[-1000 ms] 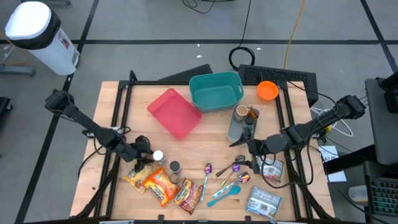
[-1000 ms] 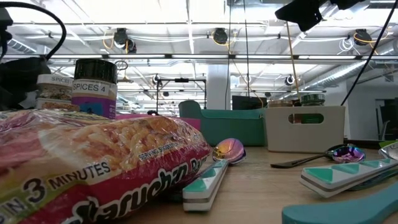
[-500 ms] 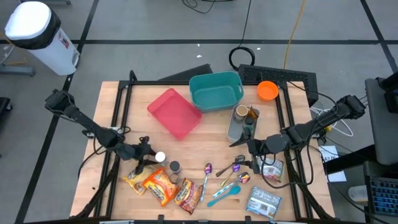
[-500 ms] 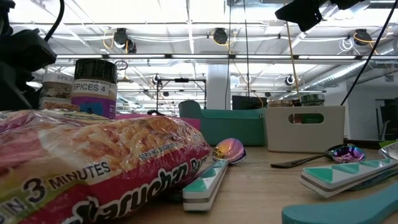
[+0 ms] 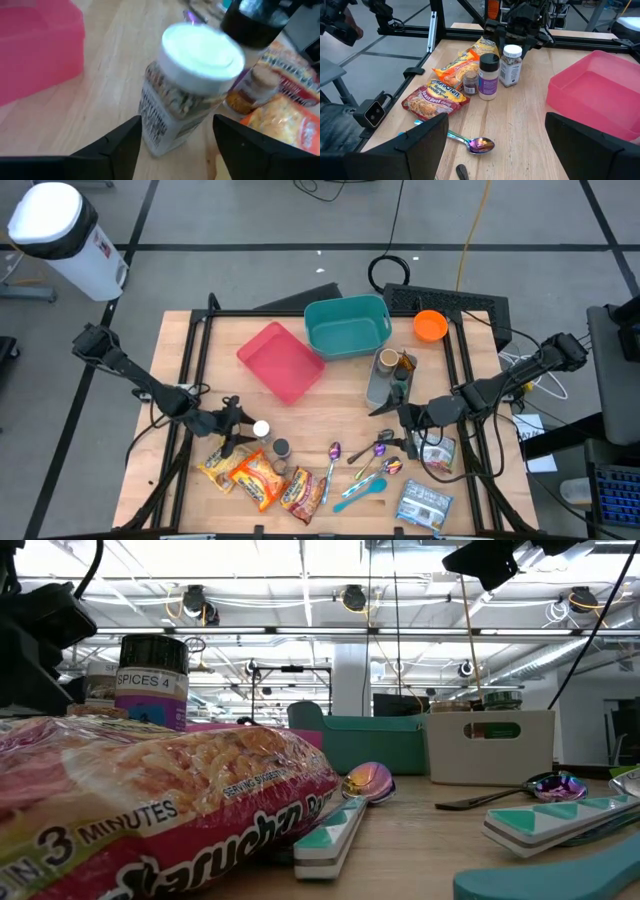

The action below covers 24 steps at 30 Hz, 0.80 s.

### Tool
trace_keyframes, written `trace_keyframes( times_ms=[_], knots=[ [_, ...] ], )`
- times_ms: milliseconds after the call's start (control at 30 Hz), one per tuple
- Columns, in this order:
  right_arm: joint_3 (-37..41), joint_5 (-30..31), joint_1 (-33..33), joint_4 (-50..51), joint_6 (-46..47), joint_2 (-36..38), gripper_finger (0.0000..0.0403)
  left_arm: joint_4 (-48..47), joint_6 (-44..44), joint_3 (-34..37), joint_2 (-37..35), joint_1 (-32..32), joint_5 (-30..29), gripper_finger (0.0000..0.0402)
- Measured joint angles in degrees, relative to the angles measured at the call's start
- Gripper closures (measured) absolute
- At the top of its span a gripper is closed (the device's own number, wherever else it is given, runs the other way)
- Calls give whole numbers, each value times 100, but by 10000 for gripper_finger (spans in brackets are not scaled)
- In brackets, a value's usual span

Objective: Pick & Place Food Item
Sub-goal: Put the white spice bottle into the gray bin

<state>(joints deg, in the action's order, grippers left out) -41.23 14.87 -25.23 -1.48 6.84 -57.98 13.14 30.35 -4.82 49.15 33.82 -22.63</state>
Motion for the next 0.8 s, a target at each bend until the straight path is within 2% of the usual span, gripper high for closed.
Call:
trace_keyframes(
  times_ms=[233, 500, 633, 800],
  knots=[
    [0, 0, -1, 0, 0, 0, 81, 158, 11, 0, 0, 0, 0, 123],
    [0, 0, 0, 0, 1, 0, 81, 412, -30, -4, 15, 1, -196, 128],
    [0, 0, 1, 0, 2, 0, 81, 468, -50, -7, 206, 2, -310, 122],
    [0, 0, -1, 0, 0, 0, 81, 1074, -83, -7, 718, 0, -358, 122]
  ],
)
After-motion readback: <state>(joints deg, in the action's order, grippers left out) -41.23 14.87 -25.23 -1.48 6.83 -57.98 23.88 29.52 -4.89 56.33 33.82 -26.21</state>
